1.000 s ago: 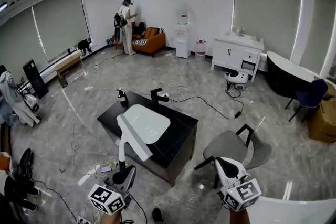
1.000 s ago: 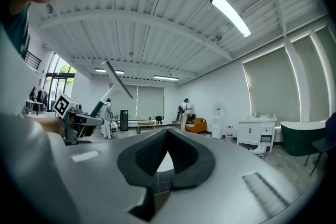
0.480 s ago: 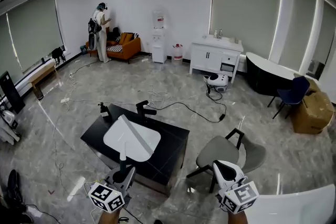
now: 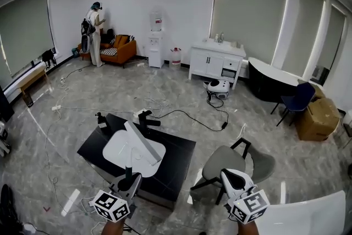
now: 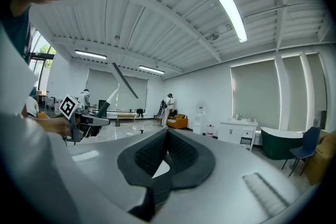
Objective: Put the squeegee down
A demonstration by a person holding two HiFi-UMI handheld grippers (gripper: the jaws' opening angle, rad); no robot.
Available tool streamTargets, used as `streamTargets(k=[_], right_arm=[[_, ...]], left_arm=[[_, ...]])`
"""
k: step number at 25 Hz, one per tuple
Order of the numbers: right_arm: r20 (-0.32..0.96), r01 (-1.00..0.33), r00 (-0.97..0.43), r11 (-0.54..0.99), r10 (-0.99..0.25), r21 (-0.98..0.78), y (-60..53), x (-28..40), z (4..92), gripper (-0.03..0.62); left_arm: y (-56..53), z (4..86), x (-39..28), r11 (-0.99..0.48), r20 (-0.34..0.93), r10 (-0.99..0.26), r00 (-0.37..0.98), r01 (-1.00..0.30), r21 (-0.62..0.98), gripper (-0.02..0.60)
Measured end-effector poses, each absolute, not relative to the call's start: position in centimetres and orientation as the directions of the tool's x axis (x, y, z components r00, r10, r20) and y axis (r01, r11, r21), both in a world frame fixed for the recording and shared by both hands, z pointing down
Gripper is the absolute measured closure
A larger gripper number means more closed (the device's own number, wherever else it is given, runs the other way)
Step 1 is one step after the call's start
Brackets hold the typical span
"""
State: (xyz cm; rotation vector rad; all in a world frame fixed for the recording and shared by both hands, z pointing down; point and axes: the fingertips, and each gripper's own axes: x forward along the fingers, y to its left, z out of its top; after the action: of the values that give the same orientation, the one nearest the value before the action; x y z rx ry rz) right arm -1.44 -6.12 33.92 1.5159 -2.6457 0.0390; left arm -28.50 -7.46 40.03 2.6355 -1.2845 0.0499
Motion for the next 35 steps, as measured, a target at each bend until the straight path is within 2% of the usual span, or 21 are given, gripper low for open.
streamTargets(k=[10, 28, 35], right_arm=[[0.106, -0.816, -0.577, 0.578, -0.81, -0.024, -14.4, -1.5, 36.6, 0.583], [0.12, -0.671, -0.742, 0.73, -0.66, -0.132, -33.8, 4.4, 42.9, 0.583], [0.161, -0.677, -0.736, 0.715, -0.658, -0.172, -36.4, 6.6, 46.3, 0.583]], left_arm=[[-11.9, 41.9, -28.8, -0.521, 0.18, -0.817, 0.547, -0.836, 0.174, 0.58], [-24.1, 48.3, -19.9, -0.341, 0.315, -0.871, 0.377, -0.926, 0.163, 0.58], [-27.9, 53.2, -17.8, -0.336, 0.395, -0.835, 0.384, -0.923, 0.188, 0.58]])
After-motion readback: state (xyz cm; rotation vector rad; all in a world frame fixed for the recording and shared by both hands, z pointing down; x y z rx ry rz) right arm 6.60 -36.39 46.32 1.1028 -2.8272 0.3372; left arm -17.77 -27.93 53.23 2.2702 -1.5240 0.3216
